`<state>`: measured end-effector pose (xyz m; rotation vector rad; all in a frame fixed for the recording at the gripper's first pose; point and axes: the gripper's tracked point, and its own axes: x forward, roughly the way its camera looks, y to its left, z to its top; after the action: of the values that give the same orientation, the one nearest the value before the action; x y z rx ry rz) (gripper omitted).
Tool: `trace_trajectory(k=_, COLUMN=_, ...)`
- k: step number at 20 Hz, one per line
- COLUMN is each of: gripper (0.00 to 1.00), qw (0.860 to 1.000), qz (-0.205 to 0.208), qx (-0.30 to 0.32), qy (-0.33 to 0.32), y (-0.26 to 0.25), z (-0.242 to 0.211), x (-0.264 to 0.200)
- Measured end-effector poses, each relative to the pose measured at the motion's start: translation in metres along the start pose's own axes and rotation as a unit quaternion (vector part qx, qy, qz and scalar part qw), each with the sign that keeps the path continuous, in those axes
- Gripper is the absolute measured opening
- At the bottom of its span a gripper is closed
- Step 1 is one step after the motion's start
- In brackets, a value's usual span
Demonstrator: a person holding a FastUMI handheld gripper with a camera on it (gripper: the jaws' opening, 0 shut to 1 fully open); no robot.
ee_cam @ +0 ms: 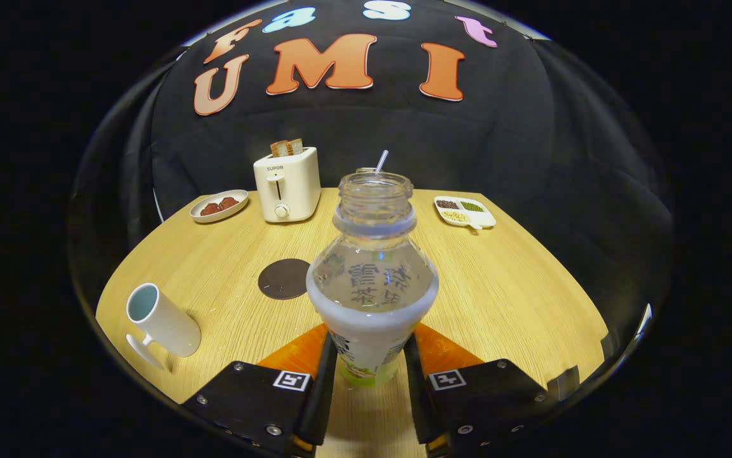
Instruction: Take the bottle from table, then pour the juice into the cup, finally place the bottle on the coaster
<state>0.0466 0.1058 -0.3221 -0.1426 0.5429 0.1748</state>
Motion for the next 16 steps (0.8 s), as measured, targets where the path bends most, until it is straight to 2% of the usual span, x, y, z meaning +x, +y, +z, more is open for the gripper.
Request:
trace_trajectory(k=3, gripper=0.53, qw=1.0, qz=-0.013, qx=-0.017, qy=-0.001, y=-0.001, z=0.012, x=-0.012)
trace_trajectory(k=7, gripper=0.53, qw=0.996, qz=-0.039, qx=-0.082, qy=-0.01, y=-0.002, z=0.034, x=-0.029)
trace_trajectory(k=14, gripper=0.53, qw=0.982, qz=-0.052, qx=-0.179, qy=-0.026, y=0.023, z=0.057, x=-0.049)
trace_trajectory(k=16, gripper=0.53, qw=0.974, qz=-0.064, qx=-0.217, qy=-0.024, y=0.03, z=0.06, x=-0.051)
